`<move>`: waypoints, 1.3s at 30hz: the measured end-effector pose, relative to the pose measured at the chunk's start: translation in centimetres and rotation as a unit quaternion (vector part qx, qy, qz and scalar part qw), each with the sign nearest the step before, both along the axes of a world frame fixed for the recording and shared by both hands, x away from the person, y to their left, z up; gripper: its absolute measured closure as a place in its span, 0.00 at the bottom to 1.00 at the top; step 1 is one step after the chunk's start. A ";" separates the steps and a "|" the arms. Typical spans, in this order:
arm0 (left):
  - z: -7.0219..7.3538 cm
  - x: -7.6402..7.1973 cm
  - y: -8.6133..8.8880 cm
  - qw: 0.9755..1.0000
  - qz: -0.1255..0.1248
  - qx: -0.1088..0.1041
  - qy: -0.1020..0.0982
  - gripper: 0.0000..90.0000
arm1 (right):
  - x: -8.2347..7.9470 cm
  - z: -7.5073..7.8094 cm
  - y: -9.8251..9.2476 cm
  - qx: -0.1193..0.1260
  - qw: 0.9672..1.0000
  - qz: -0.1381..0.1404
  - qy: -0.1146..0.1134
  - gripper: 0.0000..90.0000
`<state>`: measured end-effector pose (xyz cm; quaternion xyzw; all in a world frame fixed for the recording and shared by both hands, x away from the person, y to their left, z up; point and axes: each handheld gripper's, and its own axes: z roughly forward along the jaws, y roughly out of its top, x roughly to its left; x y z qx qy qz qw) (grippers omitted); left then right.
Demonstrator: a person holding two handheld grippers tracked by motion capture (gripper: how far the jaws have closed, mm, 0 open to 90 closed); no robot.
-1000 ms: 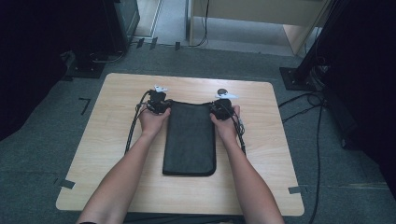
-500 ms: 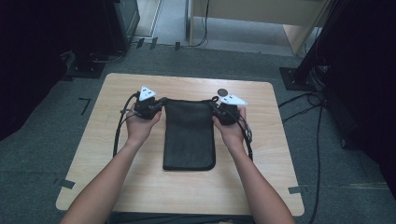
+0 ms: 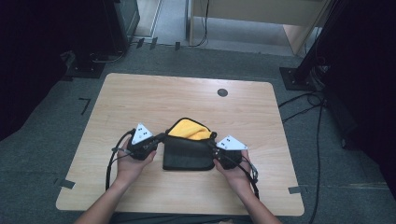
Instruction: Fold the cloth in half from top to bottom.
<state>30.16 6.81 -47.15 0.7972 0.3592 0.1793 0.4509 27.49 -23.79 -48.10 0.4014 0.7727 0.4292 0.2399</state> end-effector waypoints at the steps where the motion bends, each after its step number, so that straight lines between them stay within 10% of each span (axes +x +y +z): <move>1: -0.6 -0.6 -0.1 1.000 -0.001 0.006 0.007 1.00 | -0.4 -0.3 0.1 -0.004 1.000 0.002 0.011 0.95; 10: -3.2 -1.8 -0.1 0.999 -0.008 0.025 0.035 0.99 | -0.3 -2.5 -1.0 0.032 0.993 -0.010 0.109 0.84; 18: -4.1 -2.0 0.2 0.999 -0.026 0.017 0.027 0.98 | -0.2 -2.1 -1.9 0.049 0.993 -0.006 0.104 0.89; 23: -4.1 -1.9 0.4 0.999 -0.025 0.013 0.031 0.97 | -0.2 -2.0 -2.4 0.049 0.992 -0.004 0.115 0.74; 34: -3.9 -2.4 0.4 0.999 -0.033 0.010 0.018 0.95 | -0.7 -1.4 -2.9 0.070 0.992 0.033 0.097 0.71; 39: -3.8 -2.5 0.5 0.999 -0.032 0.008 0.014 0.97 | -0.9 -1.3 -1.9 0.032 0.996 0.026 0.074 1.00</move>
